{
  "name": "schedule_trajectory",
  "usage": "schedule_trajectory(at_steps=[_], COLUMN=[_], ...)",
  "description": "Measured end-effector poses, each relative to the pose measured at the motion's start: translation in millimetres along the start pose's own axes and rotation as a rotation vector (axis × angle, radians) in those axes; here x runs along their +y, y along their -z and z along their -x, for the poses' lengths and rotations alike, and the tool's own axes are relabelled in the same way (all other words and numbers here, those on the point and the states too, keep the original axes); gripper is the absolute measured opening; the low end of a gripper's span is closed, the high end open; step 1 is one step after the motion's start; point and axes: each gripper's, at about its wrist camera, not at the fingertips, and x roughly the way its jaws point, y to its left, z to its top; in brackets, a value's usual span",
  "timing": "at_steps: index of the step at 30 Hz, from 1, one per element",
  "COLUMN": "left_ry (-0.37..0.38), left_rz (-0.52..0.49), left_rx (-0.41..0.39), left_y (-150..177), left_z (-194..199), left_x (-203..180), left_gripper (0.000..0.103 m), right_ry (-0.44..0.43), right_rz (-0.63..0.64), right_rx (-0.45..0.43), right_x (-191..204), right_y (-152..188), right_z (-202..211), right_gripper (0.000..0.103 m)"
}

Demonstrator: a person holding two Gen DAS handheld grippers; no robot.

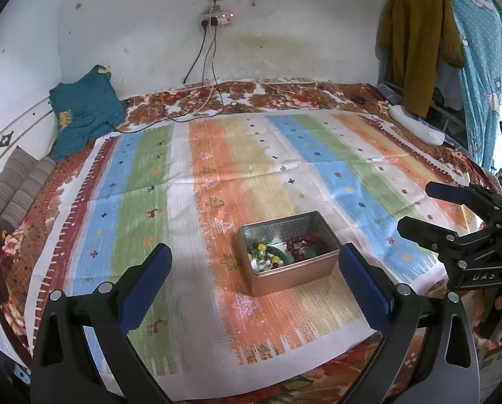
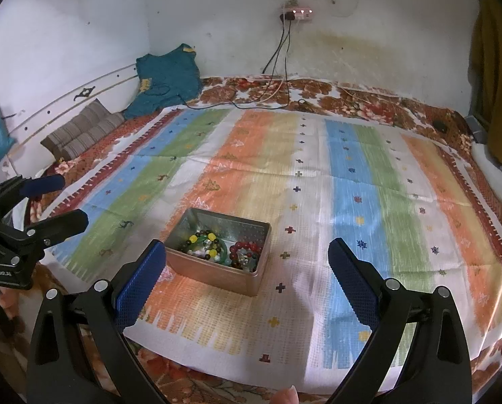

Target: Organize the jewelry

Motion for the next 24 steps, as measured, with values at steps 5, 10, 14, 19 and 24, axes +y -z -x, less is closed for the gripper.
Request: schedule_trajectory(at_steps=[5, 10, 14, 19, 24], left_ry=[0.01, 0.008, 0.011, 0.014, 0.014], left_rz=[-0.019, -0.033, -0.03, -0.035, -0.031], left_rx=[-0.016, -0.016, -0.02, -0.022, -0.019], left_y=[-0.6, -0.3, -0.7, -0.3, -0.2], left_z=[2.7, 3.8, 4.0, 4.5, 3.9], left_x=[-1.9, -5.8, -5.4, -5.8, -6.1], left_gripper=[0.097, 0.097, 0.097, 0.097, 0.097], right_ry=[0.003, 0.003, -0.003, -0.009, -0.009], right_rz=[-0.002, -0.001, -0.004, 0.006, 0.004], right_rx=[-0.002, -0.008, -0.018, -0.028, -0.028], right_x=[0.4, -1.4, -4.1, -3.9, -4.4], right_y=[0.0, -2.3, -3.1, -1.8, -1.7], right_z=[0.3, 1.9, 4.5, 6.2, 5.8], right_gripper=[0.098, 0.098, 0.098, 0.098, 0.098])
